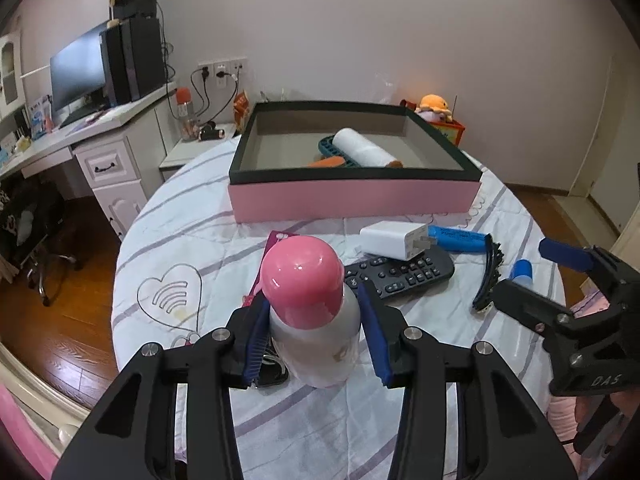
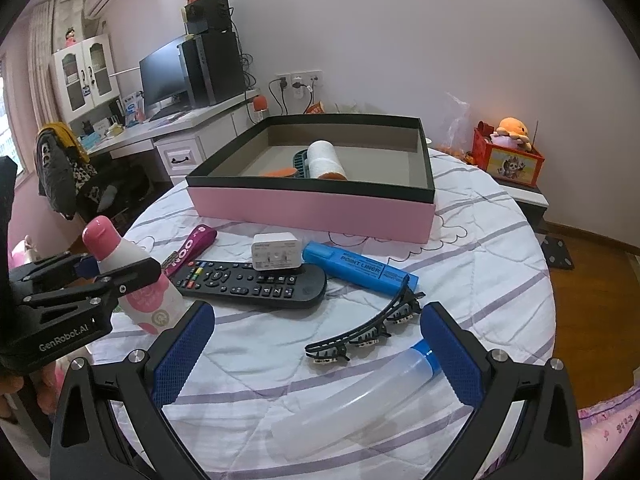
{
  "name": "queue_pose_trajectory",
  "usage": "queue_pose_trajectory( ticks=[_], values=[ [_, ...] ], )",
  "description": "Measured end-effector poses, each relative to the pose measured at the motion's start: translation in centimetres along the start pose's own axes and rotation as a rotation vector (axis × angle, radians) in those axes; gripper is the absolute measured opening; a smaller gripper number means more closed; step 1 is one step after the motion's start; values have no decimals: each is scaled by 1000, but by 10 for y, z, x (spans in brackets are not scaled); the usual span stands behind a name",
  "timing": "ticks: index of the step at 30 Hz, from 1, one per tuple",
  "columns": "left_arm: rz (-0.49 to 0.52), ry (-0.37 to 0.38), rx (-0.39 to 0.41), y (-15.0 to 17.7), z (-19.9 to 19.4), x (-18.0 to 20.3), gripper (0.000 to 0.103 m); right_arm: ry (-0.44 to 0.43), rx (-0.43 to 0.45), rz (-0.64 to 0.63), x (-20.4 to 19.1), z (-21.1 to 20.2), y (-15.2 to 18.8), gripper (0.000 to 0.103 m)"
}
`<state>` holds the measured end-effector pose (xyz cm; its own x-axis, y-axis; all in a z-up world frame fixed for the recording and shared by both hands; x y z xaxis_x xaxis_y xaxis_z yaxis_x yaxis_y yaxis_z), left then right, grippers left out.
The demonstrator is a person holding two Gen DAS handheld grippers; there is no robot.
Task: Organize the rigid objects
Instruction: 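Lift the white bottle with the left gripper and carry it over the box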
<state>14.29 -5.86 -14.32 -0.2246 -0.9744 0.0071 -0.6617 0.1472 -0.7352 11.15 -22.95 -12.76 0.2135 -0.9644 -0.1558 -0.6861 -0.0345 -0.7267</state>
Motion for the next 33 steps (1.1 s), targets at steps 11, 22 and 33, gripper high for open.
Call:
queue_pose_trajectory(
  ticks=[11, 22, 33],
  values=[
    [27, 0, 62, -26, -26, 7, 43, 31, 60, -13, 0, -12, -22, 103],
    [49, -4, 141, -79, -31, 11, 43, 83, 128, -49, 6, -9, -71, 103],
    [56, -37, 139, -138, 18, 0, 43, 109, 151, -63, 20, 31, -124, 103]
  ],
)
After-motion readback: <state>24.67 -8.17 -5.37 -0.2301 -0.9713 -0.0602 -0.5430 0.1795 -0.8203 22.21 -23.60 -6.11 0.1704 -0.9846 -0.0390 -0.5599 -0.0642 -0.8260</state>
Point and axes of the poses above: each gripper's, at about its wrist camera, not at the fingertips, and z roughly the way its jaws point, x to its right, y to its underside, the point moved 2 cm from there along z, roughly the way its jaws point, and after that the axes turned 4 degrees about -y, right-handed, at the moved point
